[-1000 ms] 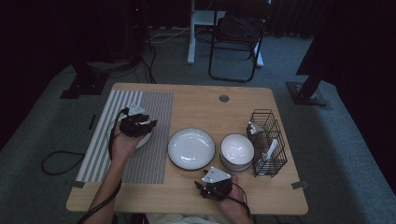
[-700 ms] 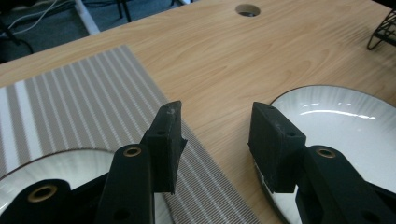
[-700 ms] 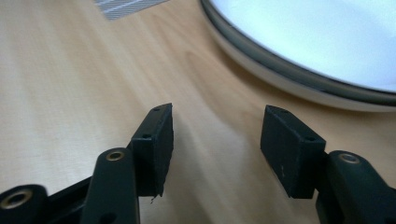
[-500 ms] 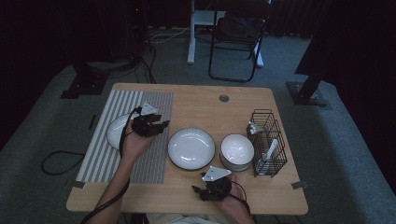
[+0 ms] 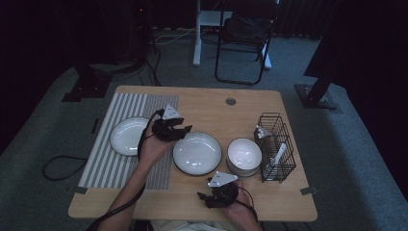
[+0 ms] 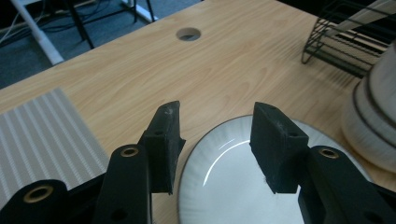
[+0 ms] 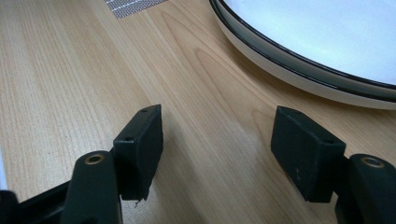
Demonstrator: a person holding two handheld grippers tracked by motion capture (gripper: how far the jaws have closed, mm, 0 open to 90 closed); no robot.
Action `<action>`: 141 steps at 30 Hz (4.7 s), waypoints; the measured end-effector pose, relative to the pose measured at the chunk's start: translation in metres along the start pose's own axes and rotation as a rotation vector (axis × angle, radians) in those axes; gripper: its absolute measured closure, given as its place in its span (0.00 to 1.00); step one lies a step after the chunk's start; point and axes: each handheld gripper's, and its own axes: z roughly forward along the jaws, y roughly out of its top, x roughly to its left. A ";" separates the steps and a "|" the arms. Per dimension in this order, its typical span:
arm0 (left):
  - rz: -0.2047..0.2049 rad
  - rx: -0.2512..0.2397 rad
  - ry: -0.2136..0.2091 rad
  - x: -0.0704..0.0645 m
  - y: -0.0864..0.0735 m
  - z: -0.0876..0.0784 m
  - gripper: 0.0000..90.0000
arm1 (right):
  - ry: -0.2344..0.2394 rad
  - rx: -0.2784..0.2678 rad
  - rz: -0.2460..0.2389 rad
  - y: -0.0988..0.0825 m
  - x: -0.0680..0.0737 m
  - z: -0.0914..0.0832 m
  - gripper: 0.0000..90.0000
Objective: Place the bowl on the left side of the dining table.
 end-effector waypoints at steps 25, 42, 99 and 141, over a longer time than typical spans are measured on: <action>0.056 -0.020 -0.119 -0.045 0.028 0.019 0.60 | -0.004 0.000 0.002 0.000 0.001 0.000 0.37; 0.094 0.010 -0.241 -0.083 0.044 0.040 0.61 | -0.002 -0.001 0.000 0.000 0.002 0.000 0.37; 0.040 0.206 -0.279 -0.116 0.042 0.097 0.89 | -0.009 -0.002 0.002 -0.001 0.003 -0.001 0.37; -0.138 0.084 -0.319 -0.081 0.051 0.071 0.92 | -0.007 -0.003 0.003 -0.001 0.003 -0.001 0.37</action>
